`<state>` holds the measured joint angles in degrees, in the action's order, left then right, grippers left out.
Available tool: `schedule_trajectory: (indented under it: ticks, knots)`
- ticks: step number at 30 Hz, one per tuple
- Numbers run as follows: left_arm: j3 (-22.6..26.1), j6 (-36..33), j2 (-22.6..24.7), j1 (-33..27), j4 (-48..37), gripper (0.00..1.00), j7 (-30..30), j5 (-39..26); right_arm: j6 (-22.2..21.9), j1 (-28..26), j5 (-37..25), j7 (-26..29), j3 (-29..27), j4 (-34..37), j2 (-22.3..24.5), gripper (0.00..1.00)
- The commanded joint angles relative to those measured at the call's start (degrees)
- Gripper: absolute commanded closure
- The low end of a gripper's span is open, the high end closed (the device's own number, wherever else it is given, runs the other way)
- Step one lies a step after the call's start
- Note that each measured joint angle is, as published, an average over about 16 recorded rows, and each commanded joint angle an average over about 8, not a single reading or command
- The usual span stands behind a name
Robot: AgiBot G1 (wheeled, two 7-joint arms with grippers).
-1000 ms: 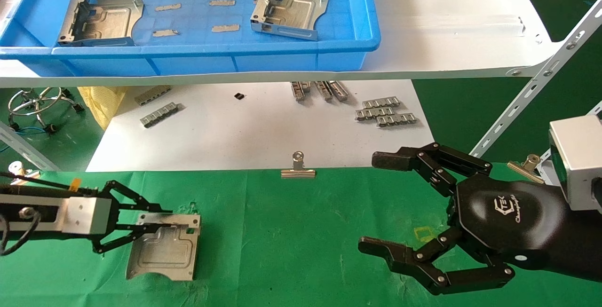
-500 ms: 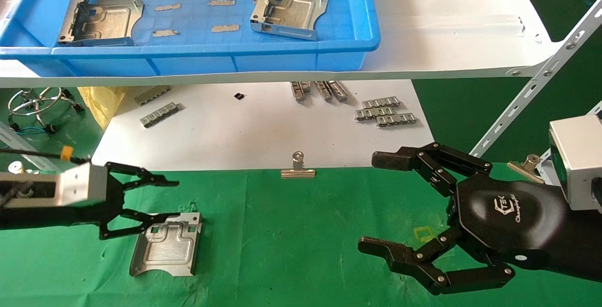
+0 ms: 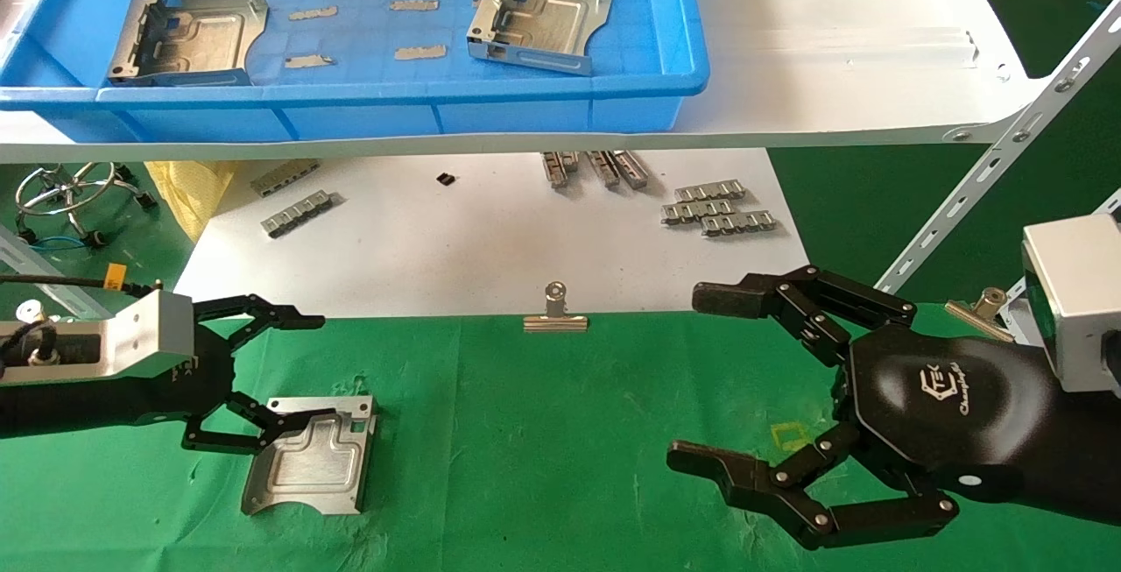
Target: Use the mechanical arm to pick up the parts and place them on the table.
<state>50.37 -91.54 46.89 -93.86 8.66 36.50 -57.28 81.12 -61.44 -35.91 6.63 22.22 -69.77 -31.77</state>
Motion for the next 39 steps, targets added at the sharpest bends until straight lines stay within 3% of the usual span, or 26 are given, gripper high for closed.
schedule_trajectory:
  ticks: [1, 39]
  knots:
    - [0.12, -0.01, 0.05, -0.24, -0.17, 0.00, 0.36, -0.24, 0.00, 0.00, 0.00, 0.00, 0.00, 0.00, 0.00, 0.00]
    - [-21.09, 3.59, -7.29, 19.78, 39.89, 0.00, -28.92, 9.39, 0.00, 0.00, 0.00, 0.00, 0.00, 0.00, 0.00, 0.00]
